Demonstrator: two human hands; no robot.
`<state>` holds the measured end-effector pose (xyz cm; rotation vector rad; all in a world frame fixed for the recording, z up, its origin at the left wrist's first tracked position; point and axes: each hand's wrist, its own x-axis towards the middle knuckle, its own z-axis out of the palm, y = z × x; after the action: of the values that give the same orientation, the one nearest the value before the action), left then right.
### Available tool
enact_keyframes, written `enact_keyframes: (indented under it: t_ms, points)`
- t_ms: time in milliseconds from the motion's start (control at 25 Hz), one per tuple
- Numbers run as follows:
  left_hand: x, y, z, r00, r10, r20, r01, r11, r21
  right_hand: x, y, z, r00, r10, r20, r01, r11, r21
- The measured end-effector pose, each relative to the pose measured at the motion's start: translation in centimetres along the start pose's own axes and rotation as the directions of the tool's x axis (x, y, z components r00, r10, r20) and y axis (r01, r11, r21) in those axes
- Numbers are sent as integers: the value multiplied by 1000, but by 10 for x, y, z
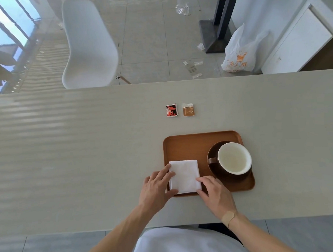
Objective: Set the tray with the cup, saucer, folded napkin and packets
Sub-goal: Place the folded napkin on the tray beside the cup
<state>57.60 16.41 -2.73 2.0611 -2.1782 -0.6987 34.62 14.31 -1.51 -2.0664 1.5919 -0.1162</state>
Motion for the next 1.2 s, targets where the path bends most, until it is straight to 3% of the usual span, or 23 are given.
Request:
enact_keyframes:
  t_ms: [360, 720, 920, 1200]
  points:
    - [-2, -5, 0, 999, 33, -4, -33, 999, -3, -1, -10, -8, 999, -12, 50, 19, 988, -150]
    - [15, -2, -19, 1000, 19, 22, -17, 995, -95, 13, -36, -41, 969, -52, 243, 151, 899, -412]
    - [49, -5, -52, 992, -63, 107, 85, 972, -217, 56, -47, -80, 955, -149, 256, 229, 921, -316]
    - [130, -14, -120, 940, -236, 245, 303, 908, -291, 170, -23, -135, 959, -88, 268, 178, 927, -331]
